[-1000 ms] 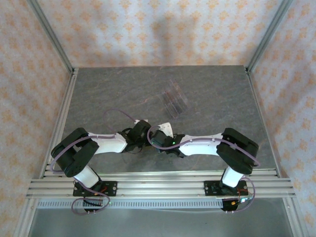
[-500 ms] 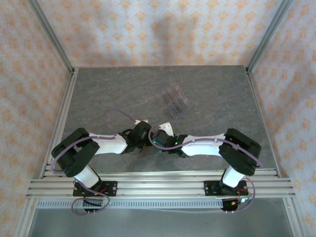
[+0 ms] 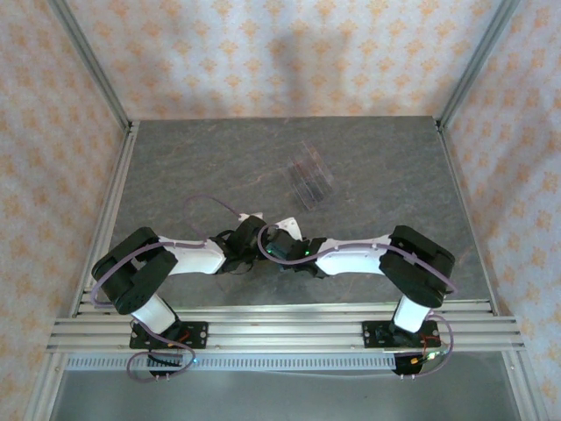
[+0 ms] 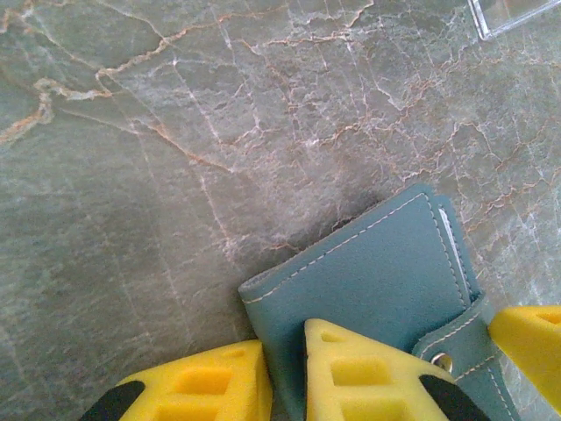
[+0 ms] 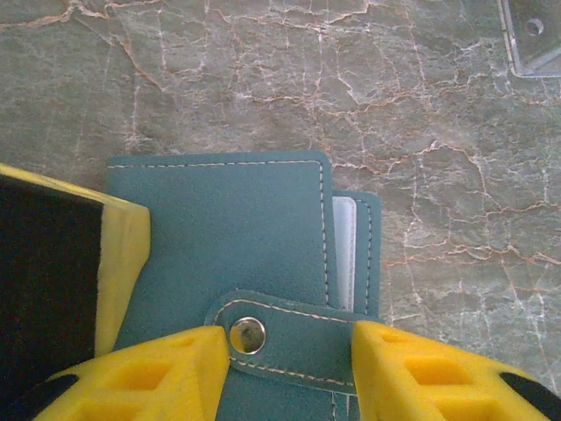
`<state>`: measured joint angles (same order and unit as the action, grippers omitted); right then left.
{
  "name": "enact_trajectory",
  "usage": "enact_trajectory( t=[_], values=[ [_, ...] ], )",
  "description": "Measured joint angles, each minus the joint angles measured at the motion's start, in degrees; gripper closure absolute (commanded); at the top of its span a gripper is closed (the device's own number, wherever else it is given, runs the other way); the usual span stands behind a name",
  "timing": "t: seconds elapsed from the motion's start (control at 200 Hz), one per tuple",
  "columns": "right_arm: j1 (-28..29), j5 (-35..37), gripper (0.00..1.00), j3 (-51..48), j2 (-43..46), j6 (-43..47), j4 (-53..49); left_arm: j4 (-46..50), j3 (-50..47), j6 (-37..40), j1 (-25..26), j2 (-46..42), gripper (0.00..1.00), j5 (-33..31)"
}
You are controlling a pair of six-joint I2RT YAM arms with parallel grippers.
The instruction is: Put the credit cards into the card holder
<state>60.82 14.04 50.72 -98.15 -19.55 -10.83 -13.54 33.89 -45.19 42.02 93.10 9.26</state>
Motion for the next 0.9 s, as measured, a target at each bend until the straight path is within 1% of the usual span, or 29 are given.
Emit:
enact_trajectory(
  t=[0.095, 0.205, 0.275, 0.35, 0.38, 0.455, 0.535, 0.591, 0.901],
  values=[
    [0.02, 0.33, 0.58, 1.18, -0.76, 0.17, -1.42, -0.52, -0.26, -0.04, 0.00, 0.00, 0.82, -0.24],
    [0.13, 0.63, 0.65, 2.49, -1.66, 0.11, -2.91, -1.01, -0.48, -0.04, 0.00, 0.00, 0.83, -0.31],
    [0.15, 0.79, 0.71, 3.63, -2.40, 0.04, -4.31, -1.38, -0.66, -0.24, -0.13, 0.00, 0.83, 0.13],
    [0.09, 1.44, 0.83, 4.66, -3.32, -0.83, -5.01, -1.84, -0.87, -0.68, -0.68, 0.00, 0.83, 1.25],
    [-0.02, 1.60, 0.85, 4.90, -3.48, -1.18, -5.16, -2.16, -1.01, -0.96, -0.83, 0.02, 0.83, 1.51],
    [-0.07, 1.64, 0.87, 5.11, -3.61, -1.55, -5.40, -2.36, -1.05, -1.27, -0.94, 0.04, 0.84, 1.90],
    [-0.13, 1.60, 0.97, 5.11, -3.58, -1.68, -5.42, -2.49, -1.05, -1.31, -0.96, 0.15, 0.84, 1.99],
    [-0.15, 1.60, 1.00, 5.16, -3.58, -1.88, -5.42, -2.60, -1.05, -1.31, -1.03, 0.22, 0.84, 2.10],
    [-0.24, 1.79, 1.00, 5.22, -3.54, -1.81, -5.49, -2.73, -1.01, -1.33, -1.03, 0.42, 0.84, 2.10]
  ],
)
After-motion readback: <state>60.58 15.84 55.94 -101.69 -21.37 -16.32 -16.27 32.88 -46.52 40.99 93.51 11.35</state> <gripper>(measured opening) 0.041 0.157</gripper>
